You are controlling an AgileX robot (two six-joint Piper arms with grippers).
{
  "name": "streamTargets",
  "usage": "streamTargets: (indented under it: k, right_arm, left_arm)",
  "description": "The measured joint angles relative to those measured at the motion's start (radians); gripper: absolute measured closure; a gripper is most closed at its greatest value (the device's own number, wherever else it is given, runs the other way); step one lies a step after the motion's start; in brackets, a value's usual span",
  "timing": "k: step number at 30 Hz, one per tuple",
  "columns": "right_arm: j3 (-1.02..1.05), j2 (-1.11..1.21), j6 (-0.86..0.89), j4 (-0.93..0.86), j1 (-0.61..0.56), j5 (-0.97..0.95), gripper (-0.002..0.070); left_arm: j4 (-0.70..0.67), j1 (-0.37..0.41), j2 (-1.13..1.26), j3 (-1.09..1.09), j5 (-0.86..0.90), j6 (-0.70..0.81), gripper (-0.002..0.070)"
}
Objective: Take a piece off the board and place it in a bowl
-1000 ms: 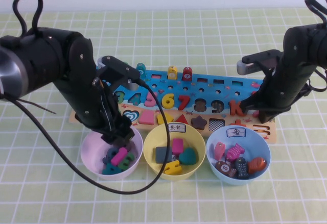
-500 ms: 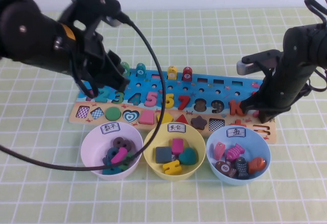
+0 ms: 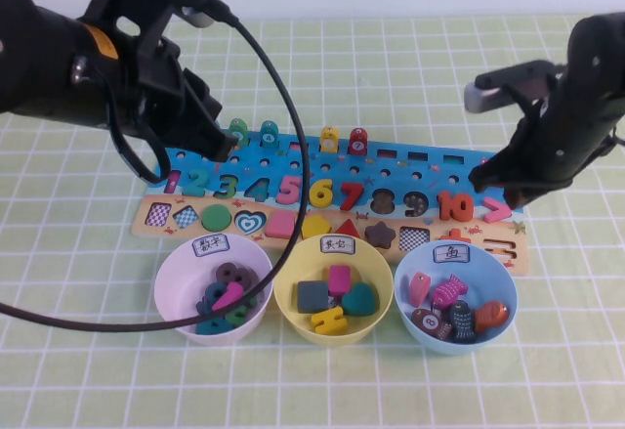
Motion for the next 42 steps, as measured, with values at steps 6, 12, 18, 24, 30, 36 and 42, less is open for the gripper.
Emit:
streamTargets:
  k: [6,12,18,24,30,36,42]
  right_arm:
    - [0.01,-0.145,0.0,0.016,0.0,-0.031,0.0695]
    - [0.141,-0.375,0.0,0.071,0.0,-0.292,0.0695]
    - [0.366,-0.604,-0.001,0.139,0.0,-0.603,0.0695]
    - [0.533,-0.769,-0.001,0.155,0.008,-0.727,0.0695]
    - [0.615,-0.869,-0.001,0.156,0.067,-0.775,0.0695]
    - [0.671,-0.92,-0.002,0.155,0.134,-0.89,0.0695]
    - [0.673,-0.921,-0.002,0.155,0.143,-0.869,0.0695]
  left_arm:
    - [0.034,0.0,-0.038,0.082,-0.106,-0.011,0.0671]
    - [0.056,0.006,-0.203,0.403,-0.347,-0.034,0.0676]
    - [0.05,0.006,-0.481,0.576,-0.462,-0.083,0.0676]
    - [0.045,0.006,-0.716,0.591,-0.357,-0.132,0.0678]
    - [0.043,0.006,-0.855,0.597,-0.201,-0.151,0.0678]
    - [0.04,0.006,-0.962,0.597,-0.117,-0.18,0.0678]
    - [0.04,0.006,-1.086,0.698,-0.167,-0.221,0.0678]
